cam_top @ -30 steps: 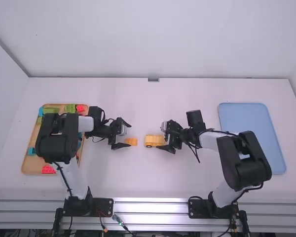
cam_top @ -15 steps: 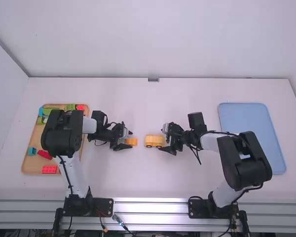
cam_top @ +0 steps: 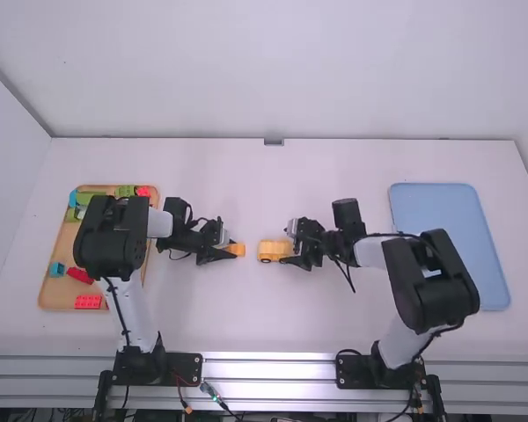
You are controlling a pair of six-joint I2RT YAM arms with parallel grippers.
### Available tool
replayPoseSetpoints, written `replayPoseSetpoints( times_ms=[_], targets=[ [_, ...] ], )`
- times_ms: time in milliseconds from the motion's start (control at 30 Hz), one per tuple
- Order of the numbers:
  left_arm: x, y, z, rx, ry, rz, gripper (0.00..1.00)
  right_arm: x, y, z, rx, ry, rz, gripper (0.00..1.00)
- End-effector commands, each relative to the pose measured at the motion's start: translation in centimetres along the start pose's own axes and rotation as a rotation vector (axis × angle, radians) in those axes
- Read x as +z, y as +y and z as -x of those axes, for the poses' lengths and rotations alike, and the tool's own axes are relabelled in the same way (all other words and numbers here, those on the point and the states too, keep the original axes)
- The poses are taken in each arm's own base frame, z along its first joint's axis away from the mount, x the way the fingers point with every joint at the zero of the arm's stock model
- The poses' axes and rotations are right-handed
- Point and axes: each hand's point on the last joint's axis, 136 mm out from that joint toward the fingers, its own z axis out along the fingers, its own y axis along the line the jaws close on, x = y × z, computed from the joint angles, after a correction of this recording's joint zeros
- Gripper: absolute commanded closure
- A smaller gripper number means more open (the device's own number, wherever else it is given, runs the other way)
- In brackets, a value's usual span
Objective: Assemble lego blocks to make yellow taxi
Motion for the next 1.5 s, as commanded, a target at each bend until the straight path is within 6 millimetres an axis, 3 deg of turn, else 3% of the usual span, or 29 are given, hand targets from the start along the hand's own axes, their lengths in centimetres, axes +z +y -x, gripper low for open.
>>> replayPoseSetpoints(
  times_ms=[0,100,267,567,733,1100,1333,1467],
  targets=[
    [0.2,-0.6,-0.3,-0.028,-0.009,-0.015,0.78,1.0,0.8,-1.8,0.084,0.011,0.028,0.15],
    [0.2,-0.6,-0.3,-0.027,-0.009,-0.015,0.77,1.5,0.8,-2.7,0.103,0.011,0.028,0.09],
    [0.2,-0.5,-0.3,-0.024,-0.010,-0.013,0.77,1.9,1.2,-3.2,0.112,0.018,0.042,0.10],
    [0.2,-0.5,0.6,-0.023,-0.059,-0.013,0.77,3.3,1.1,-4.3,0.071,-0.004,0.041,0.20],
    [0.2,-0.5,0.7,-0.024,-0.063,-0.013,0.81,2.9,1.1,-4.5,0.057,-0.065,0.059,0.28],
    [-0.1,-0.1,1.3,-0.065,-0.061,-0.035,0.87,3.1,1.5,-4.3,0.013,-0.104,0.082,0.31],
    [-0.2,0.4,1.6,-0.054,-0.063,-0.030,0.88,3.1,1.5,-4.4,0.014,-0.099,0.080,0.41],
    [-0.8,0.6,2.8,-0.036,-0.084,-0.022,0.89,3.1,1.4,-4.6,0.017,-0.089,0.074,0.45]
  ],
)
